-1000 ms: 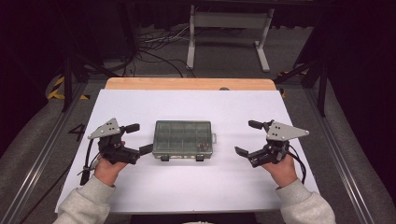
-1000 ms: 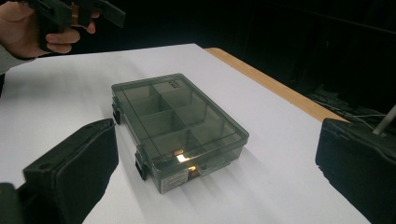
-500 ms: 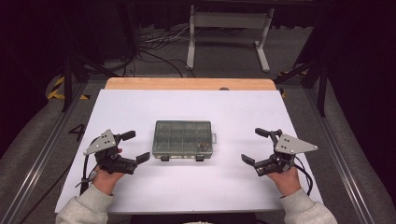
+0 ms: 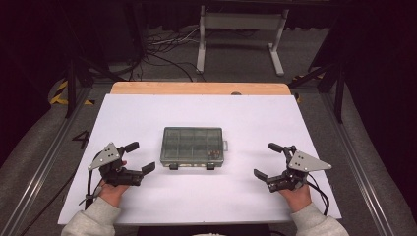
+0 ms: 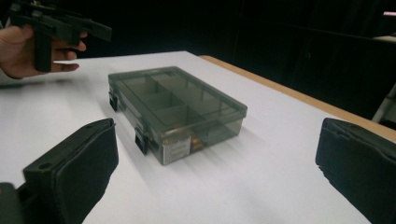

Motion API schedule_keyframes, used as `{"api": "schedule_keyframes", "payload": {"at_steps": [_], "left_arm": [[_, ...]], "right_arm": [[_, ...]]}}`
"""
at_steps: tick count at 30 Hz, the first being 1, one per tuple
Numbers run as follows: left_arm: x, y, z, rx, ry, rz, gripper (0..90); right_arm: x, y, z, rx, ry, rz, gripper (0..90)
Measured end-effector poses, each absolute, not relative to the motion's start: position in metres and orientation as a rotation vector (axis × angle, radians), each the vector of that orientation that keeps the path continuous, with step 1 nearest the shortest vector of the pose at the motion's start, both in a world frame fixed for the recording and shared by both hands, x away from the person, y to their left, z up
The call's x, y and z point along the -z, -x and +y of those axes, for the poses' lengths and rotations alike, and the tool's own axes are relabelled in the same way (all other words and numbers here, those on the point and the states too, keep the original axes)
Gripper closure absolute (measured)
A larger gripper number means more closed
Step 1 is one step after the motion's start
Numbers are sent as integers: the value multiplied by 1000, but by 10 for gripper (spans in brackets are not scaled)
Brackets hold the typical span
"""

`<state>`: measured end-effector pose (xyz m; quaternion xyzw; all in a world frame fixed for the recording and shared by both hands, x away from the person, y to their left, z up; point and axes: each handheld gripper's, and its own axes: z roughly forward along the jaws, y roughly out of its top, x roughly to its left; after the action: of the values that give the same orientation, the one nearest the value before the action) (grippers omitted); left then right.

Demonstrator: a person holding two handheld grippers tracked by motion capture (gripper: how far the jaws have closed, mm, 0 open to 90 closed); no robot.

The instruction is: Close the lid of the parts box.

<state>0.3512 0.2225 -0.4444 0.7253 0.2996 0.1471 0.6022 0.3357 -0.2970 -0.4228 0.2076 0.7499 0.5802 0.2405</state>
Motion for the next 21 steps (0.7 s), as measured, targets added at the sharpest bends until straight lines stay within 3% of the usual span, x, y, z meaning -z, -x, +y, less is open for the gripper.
{"api": "schedule_keyframes", "payload": {"at_steps": [21], "left_arm": [[458, -350, 228, -253, -1668, 699, 0]], "right_arm": [[443, -343, -306, -1558, -662, 2030, 0]]}}
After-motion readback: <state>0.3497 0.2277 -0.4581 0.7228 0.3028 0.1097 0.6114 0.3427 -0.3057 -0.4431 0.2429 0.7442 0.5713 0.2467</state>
